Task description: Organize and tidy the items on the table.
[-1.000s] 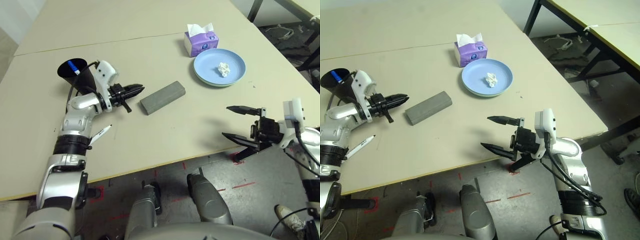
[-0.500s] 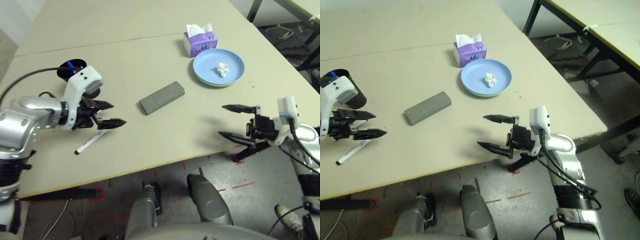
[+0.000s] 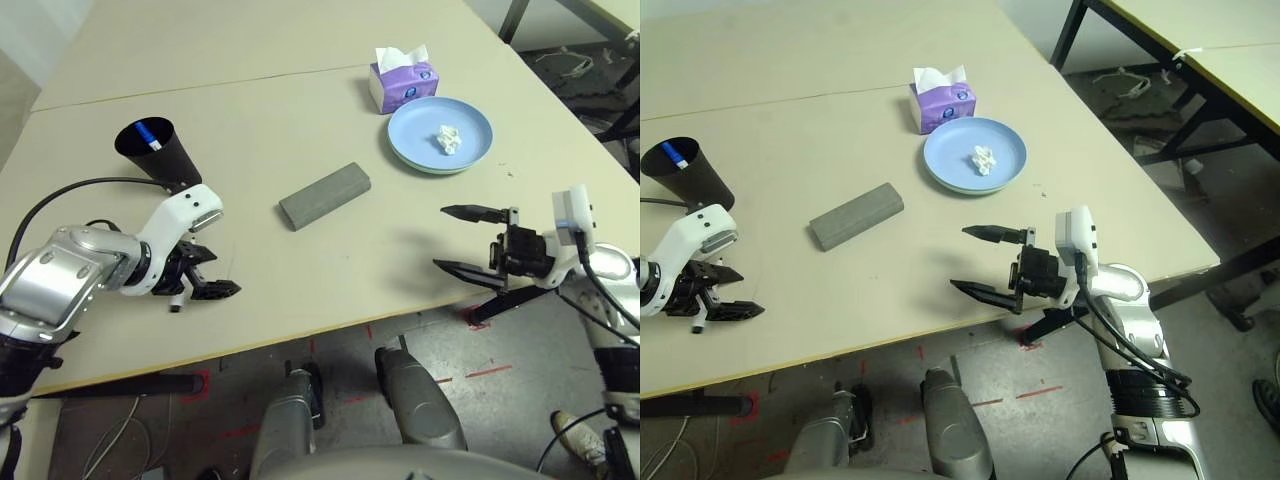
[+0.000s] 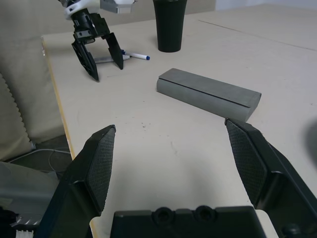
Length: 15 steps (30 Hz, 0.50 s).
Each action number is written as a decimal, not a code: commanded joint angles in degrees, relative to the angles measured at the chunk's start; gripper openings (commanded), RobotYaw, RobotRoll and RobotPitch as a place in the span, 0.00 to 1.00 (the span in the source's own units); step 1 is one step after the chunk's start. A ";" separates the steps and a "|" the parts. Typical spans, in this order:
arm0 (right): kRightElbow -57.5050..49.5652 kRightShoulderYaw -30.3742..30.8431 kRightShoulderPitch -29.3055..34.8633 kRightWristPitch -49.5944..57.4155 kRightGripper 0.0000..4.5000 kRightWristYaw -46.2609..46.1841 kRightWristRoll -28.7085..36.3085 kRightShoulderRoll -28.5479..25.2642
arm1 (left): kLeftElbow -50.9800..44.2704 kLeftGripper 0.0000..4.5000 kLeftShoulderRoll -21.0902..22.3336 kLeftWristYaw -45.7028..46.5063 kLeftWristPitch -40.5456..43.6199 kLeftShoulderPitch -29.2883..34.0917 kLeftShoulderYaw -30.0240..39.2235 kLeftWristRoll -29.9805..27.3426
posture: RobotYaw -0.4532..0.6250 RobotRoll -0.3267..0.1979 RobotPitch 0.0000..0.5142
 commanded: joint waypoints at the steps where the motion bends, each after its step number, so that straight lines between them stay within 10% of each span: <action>1: -0.97 0.38 1.02 0.57 1.00 -0.13 0.36 -0.28 | 2.51 0.99 0.85 1.20 -0.13 2.08 -1.60 2.47 | 0.11 0.62 0.43; 9: -0.12 1.08 -0.02 0.68 1.00 -0.20 -0.05 0.35 | -2.12 0.99 1.53 -0.24 4.91 0.89 2.92 -2.00 | 0.13 0.62 0.44; 15: 0.04 1.74 -0.16 0.66 1.00 0.21 0.00 0.60 | -6.39 0.99 10.34 -4.05 11.59 4.51 11.68 -7.17 | 0.14 0.62 0.44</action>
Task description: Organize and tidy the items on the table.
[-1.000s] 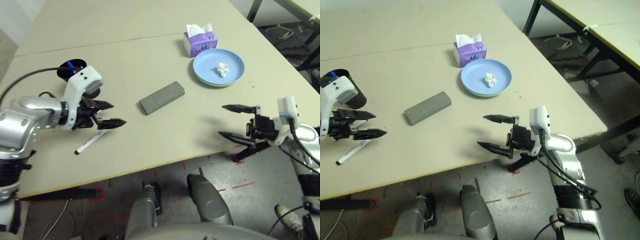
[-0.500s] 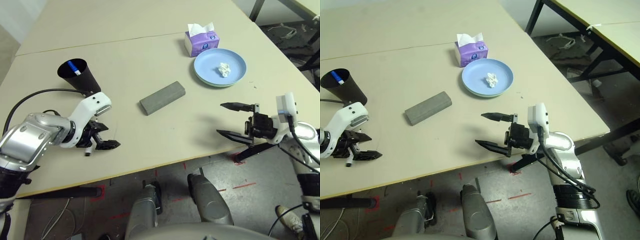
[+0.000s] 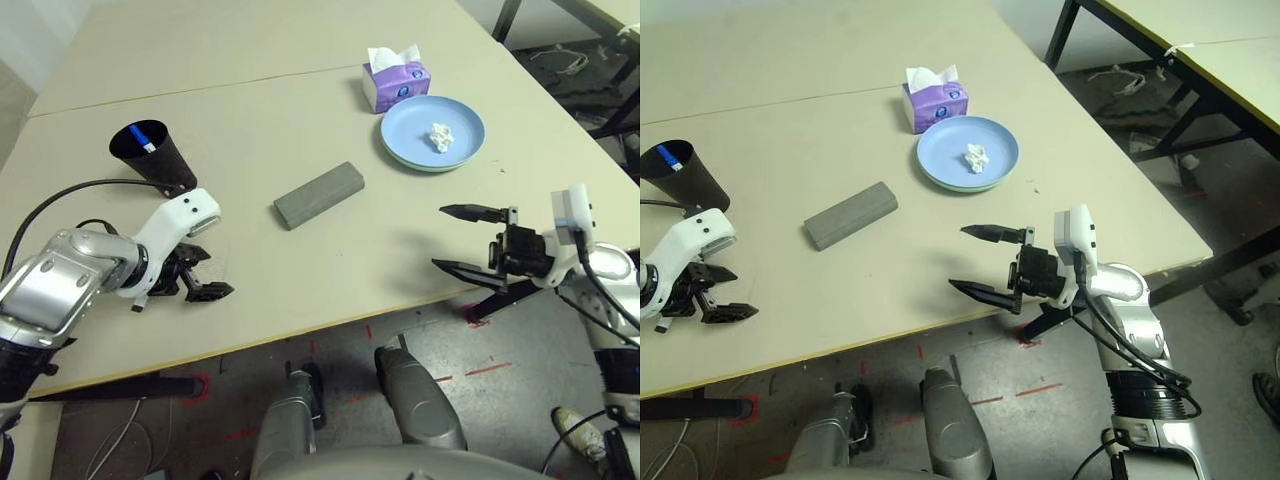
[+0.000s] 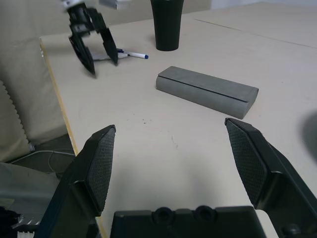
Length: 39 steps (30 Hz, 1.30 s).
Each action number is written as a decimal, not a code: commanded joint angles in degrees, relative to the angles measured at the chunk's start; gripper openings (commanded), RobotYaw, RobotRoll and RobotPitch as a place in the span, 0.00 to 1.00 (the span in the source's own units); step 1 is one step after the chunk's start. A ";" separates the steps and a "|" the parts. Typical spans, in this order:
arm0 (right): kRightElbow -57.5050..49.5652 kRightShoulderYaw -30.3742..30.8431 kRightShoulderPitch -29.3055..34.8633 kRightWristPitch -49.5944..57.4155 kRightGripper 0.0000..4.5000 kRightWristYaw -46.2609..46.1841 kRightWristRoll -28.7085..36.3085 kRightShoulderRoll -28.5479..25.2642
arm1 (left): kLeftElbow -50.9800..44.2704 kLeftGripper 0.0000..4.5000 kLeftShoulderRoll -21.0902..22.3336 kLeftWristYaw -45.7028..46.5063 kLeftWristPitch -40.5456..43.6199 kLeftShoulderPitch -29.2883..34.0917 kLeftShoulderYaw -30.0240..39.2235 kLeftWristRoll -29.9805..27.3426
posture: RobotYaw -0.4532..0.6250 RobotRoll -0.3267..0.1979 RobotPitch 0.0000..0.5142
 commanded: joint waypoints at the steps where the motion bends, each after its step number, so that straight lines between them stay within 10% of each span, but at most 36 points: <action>1: 0.33 1.05 0.18 0.21 1.00 0.43 0.02 0.28 | -2.53 0.99 4.91 -2.11 3.83 3.77 5.94 -2.52 | 0.14 0.62 0.44; 8: 0.97 2.06 -0.14 -0.09 1.00 1.00 -0.07 0.73 | -6.71 0.99 8.50 -3.02 10.50 16.92 20.10 -3.47 | 0.16 0.62 0.44; 15: 1.88 2.76 -1.54 -0.10 1.00 1.84 -0.16 1.19 | -7.22 0.99 3.36 1.42 9.51 27.43 25.02 -1.07 | 0.17 0.62 0.43; 39: -0.21 2.78 -0.74 1.21 1.00 0.63 0.11 0.66 | 1.28 0.99 -7.46 13.90 4.07 12.86 16.06 -0.45 | 0.15 0.62 0.42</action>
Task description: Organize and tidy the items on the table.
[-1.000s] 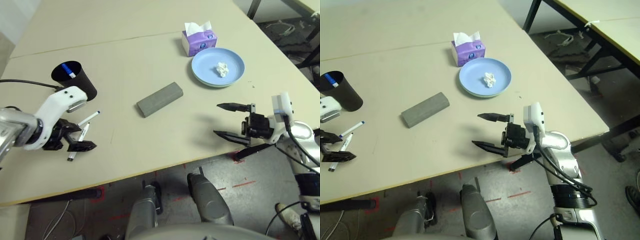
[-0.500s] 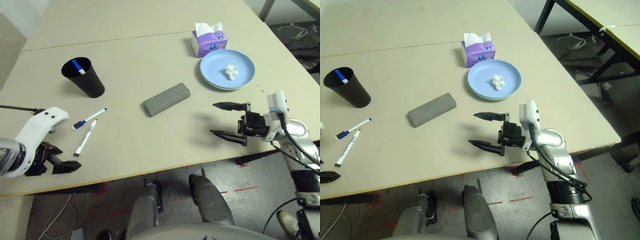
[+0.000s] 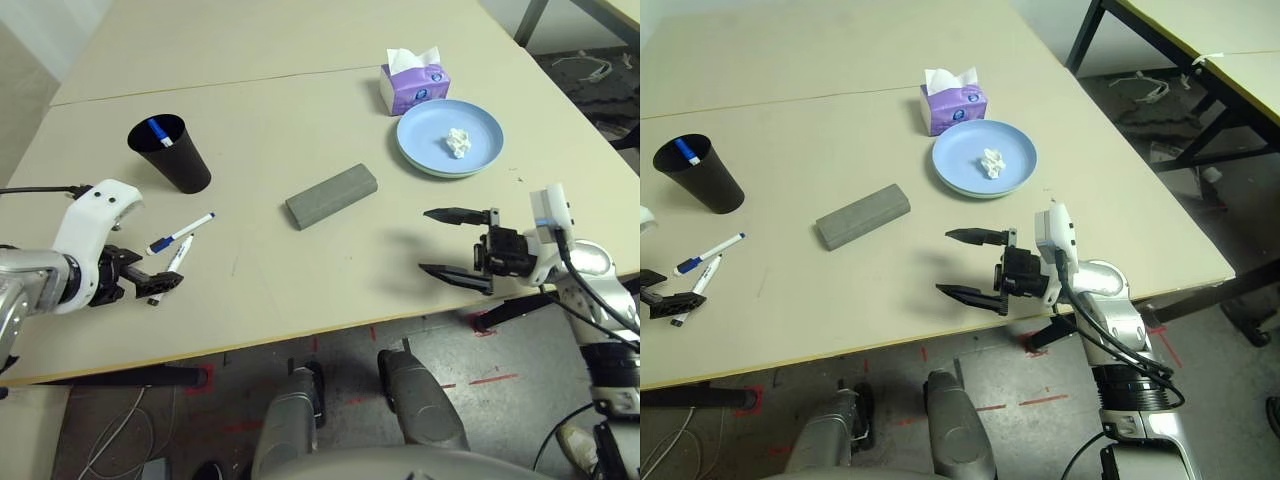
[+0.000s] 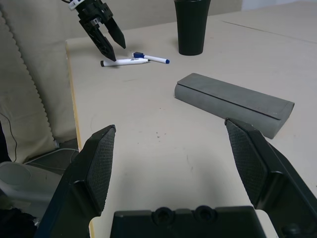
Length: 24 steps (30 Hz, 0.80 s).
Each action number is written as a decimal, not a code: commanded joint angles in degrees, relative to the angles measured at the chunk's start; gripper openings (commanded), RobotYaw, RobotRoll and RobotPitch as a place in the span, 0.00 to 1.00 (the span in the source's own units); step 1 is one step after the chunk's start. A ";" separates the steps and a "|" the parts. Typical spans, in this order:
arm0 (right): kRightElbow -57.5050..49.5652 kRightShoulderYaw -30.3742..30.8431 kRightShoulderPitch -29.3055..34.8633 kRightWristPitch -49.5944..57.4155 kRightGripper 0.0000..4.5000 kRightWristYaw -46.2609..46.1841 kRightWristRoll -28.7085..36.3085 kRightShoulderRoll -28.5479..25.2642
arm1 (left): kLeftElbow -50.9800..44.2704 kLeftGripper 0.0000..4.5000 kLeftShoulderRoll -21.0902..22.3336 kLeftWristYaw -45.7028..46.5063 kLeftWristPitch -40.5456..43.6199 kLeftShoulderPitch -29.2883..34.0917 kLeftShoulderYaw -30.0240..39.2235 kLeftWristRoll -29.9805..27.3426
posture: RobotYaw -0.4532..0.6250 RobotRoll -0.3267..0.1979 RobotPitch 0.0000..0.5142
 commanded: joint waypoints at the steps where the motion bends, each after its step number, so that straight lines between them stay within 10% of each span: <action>1: -0.84 -0.08 0.65 0.47 1.00 -0.10 0.16 -0.54 | -0.71 0.99 -0.13 -0.26 1.33 2.07 -0.17 -0.70 | 0.15 0.62 0.43; 15: -1.98 0.34 -0.65 1.57 1.00 -1.37 0.18 -0.09 | -1.96 0.04 0.34 -0.49 0.87 3.41 -0.47 -1.59 | 0.16 0.62 0.43; 24: -1.51 0.92 -0.37 1.68 1.00 -1.55 -0.26 0.22 | -4.64 0.01 3.38 -7.93 -1.81 0.65 0.40 -6.59 | 0.17 0.62 0.43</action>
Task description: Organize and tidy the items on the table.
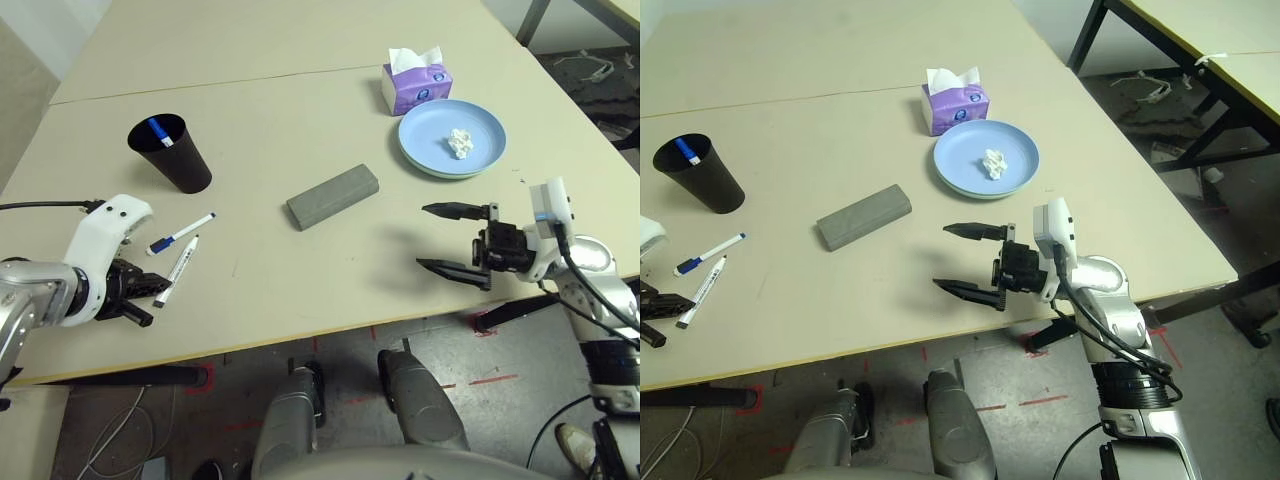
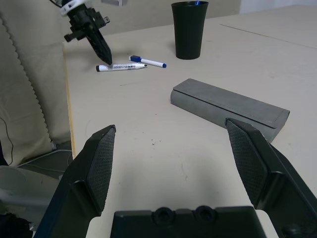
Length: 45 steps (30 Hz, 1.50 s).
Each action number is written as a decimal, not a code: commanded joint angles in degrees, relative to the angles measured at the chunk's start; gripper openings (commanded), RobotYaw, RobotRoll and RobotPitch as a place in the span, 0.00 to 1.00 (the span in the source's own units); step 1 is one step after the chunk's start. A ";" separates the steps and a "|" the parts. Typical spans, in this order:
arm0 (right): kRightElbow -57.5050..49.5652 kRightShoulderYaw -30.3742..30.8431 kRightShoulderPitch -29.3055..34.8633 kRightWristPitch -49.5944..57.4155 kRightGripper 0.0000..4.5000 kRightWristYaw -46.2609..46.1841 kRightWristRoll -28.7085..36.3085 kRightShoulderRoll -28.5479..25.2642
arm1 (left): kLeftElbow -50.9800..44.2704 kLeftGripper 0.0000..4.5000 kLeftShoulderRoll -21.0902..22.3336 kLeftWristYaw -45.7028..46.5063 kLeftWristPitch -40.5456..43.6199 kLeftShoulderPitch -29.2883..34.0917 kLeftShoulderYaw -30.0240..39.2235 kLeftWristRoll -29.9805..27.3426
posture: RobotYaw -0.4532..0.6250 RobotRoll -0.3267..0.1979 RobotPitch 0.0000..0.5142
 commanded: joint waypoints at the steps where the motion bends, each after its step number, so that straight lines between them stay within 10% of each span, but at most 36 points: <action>1: -0.16 0.93 0.39 0.42 1.00 -0.06 -0.33 0.22 | -2.48 0.01 1.30 -4.18 -0.54 -1.70 1.64 -3.89 | 0.17 0.62 0.43; 8: 0.52 1.45 0.03 0.39 1.00 0.08 -0.59 0.56 | -0.02 0.01 -2.99 -3.55 1.46 -13.78 7.44 -11.25 | 0.18 0.62 0.43; 14: 0.80 1.53 -0.23 0.25 1.00 0.30 -0.71 0.60 | 0.72 0.01 -0.78 -1.12 2.23 -9.29 8.00 -8.94 | 0.18 0.62 0.43; 28: 0.31 2.14 -0.49 0.27 1.00 0.51 -0.93 0.58 | 5.66 0.97 -5.50 7.98 0.58 -7.03 3.19 -2.59 | 0.17 0.62 0.41; 45: -1.17 1.96 -0.17 0.33 1.00 0.23 -0.69 -0.45 | 7.15 0.99 -11.25 12.48 0.81 -8.09 -1.87 -0.70 | 0.15 0.62 0.42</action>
